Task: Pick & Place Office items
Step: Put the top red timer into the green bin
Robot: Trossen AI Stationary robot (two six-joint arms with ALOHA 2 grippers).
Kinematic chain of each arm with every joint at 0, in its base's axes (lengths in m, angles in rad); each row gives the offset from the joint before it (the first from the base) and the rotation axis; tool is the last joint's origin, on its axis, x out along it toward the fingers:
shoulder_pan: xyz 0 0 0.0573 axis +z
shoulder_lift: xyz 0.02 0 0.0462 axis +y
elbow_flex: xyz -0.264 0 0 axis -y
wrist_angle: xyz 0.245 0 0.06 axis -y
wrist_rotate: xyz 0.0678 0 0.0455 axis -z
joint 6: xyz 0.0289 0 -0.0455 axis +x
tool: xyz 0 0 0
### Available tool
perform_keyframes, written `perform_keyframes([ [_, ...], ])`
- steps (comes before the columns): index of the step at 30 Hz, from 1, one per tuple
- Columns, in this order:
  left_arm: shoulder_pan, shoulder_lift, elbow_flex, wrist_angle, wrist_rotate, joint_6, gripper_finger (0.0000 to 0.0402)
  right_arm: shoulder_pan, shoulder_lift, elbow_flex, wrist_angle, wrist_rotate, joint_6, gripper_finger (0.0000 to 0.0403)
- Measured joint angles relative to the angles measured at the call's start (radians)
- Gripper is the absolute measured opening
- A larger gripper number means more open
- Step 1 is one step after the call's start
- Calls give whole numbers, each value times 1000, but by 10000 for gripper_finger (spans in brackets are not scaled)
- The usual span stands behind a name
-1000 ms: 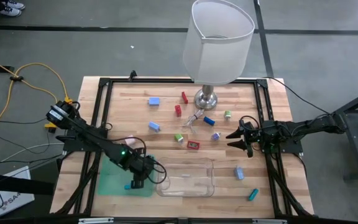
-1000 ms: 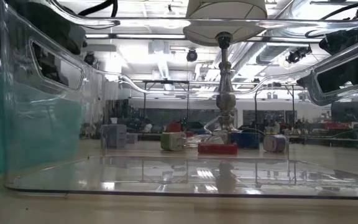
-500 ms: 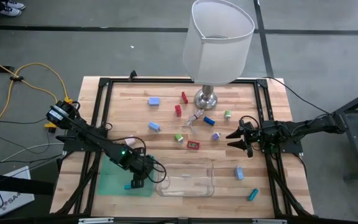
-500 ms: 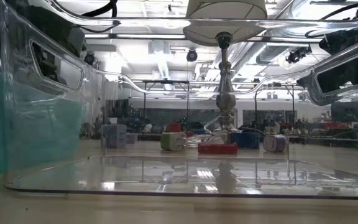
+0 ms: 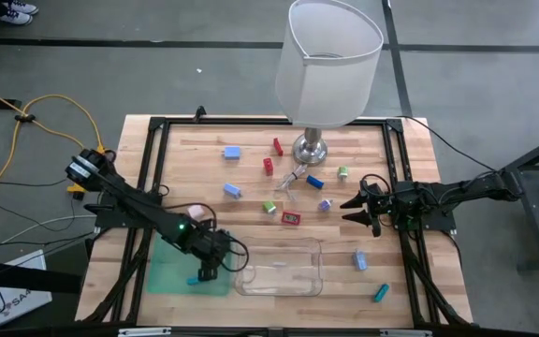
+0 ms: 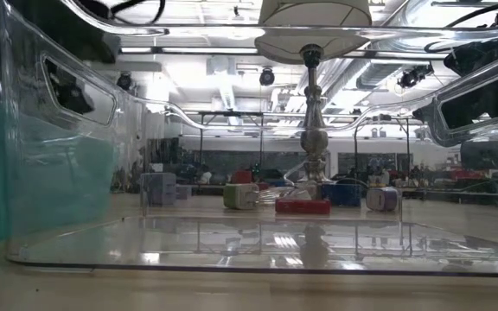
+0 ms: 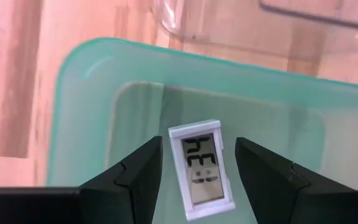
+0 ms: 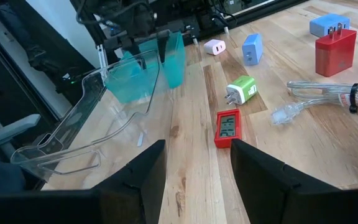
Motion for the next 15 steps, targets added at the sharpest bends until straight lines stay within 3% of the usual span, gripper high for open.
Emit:
perform_keyframes([
  [15, -24, -184, 0, -86, -46, -64, 195, 0, 0, 0, 0, 0, 0, 166],
])
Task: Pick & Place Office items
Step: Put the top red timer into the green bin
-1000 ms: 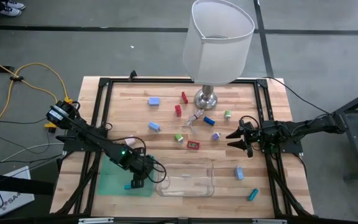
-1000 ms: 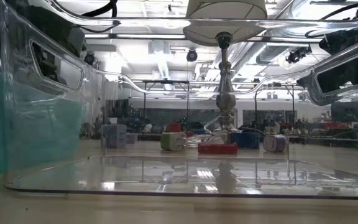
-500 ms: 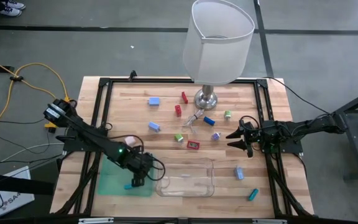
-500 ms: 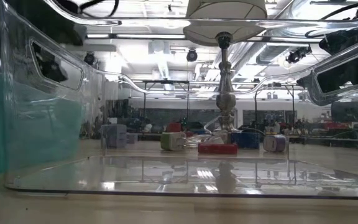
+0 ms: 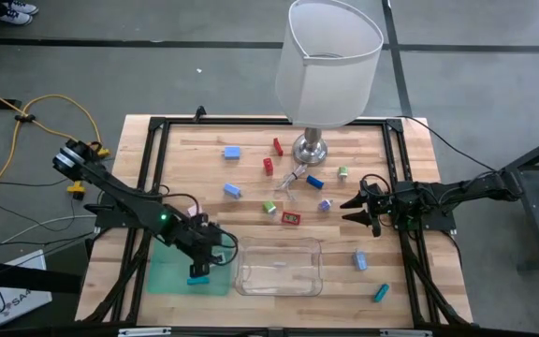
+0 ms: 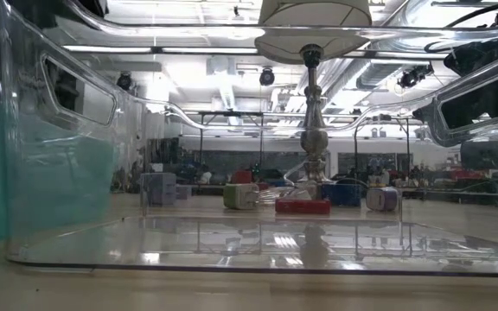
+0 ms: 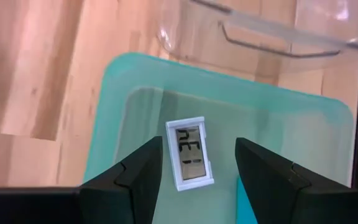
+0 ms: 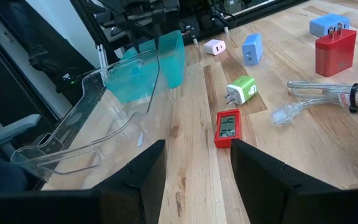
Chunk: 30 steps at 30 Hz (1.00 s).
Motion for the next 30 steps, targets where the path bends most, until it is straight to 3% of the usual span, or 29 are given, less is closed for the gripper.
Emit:
perform_keyframes([
  [7, 106, -92, 0, -24, -82, 39, 195, 0, 0, 0, 0, 0, 0, 166],
  [14, 277, -107, 0, -8, -81, 316, 195, 0, 0, 0, 0, 0, 0, 166],
  [30, 573, -68, 0, 143, 29, 665, 195, 0, 0, 0, 0, 0, 0, 166],
])
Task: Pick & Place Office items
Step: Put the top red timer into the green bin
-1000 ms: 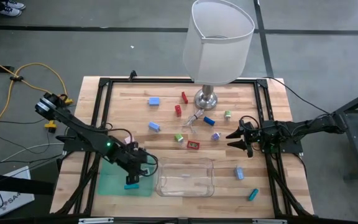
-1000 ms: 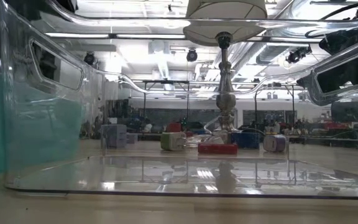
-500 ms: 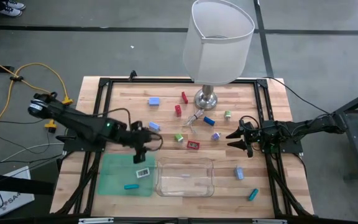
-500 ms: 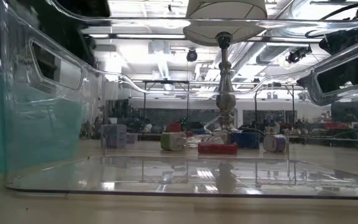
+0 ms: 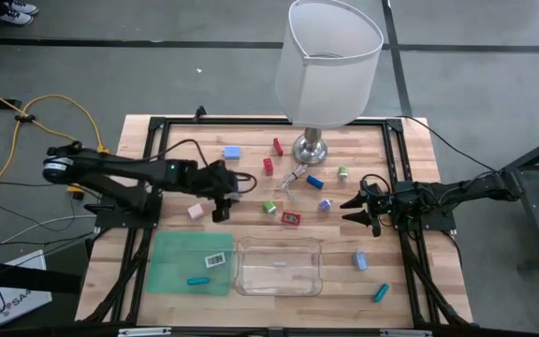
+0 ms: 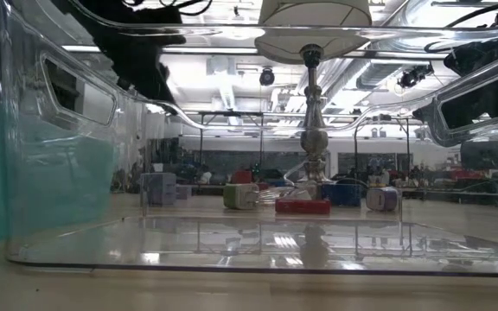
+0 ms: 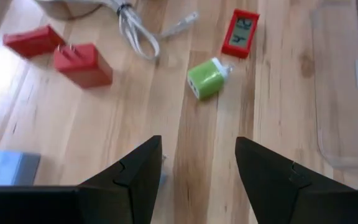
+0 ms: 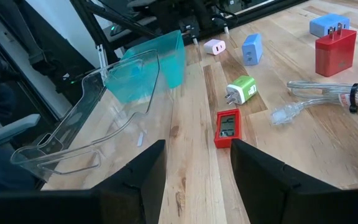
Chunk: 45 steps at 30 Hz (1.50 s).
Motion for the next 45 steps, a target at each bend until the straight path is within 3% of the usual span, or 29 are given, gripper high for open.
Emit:
perform_keyframes([
  [14, 303, 40, 1, 74, 169, 211, 195, 0, 0, 0, 1, 0, 0, 166],
  [20, 390, 89, 6, 197, 204, 271, 195, 0, 0, 0, 0, 0, 0, 166],
  [31, 495, 244, 157, 217, 313, 321, 195, 0, 0, 0, 0, 0, 0, 166],
  [40, 492, 393, 269, 276, 187, -48, 195, 0, 0, 0, 0, 0, 0, 166],
  [45, 474, 402, 288, 292, 65, -76, 195, 0, 0, 0, 0, 1, 0, 166],
])
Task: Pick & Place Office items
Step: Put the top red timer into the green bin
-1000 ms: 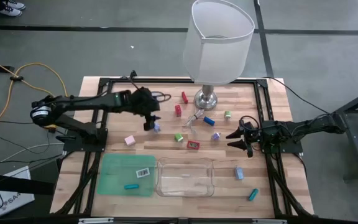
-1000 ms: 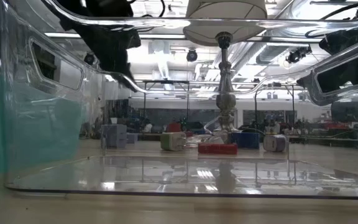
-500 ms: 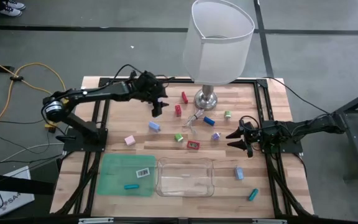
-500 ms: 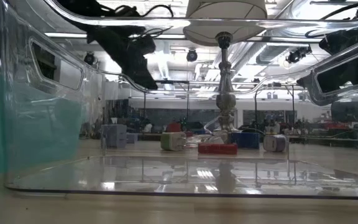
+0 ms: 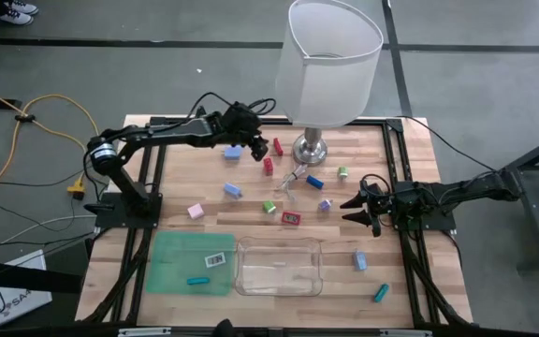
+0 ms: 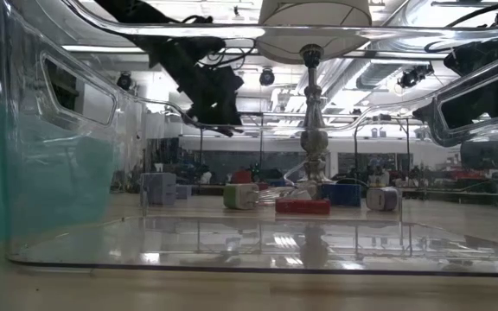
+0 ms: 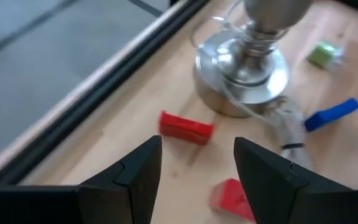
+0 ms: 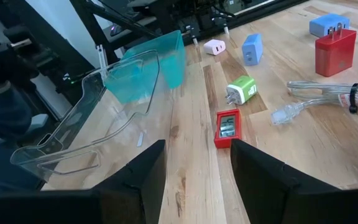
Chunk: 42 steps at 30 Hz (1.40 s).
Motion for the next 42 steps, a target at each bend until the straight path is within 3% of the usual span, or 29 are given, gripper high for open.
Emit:
perform_keyframes([
  [3, -11, 0, 3, 4, -22, 90, 195, 0, 0, 0, 0, -1, 0, 166],
  [7, -19, 0, 3, 18, 40, 216, 195, 0, 0, 0, 0, -1, 0, 166],
  [20, 80, 5, 3, 42, 395, 586, 195, 0, 0, 0, 0, -1, 0, 166],
  [31, 137, 5, 3, 58, 448, 929, 195, 0, 0, 0, 0, -1, 0, 166],
  [35, 152, 5, 3, 58, 498, 961, 195, 0, 0, 0, 0, -1, 0, 166],
  [42, 166, 5, 3, 51, 497, 1016, 195, 0, 0, 0, 0, -1, 0, 166],
])
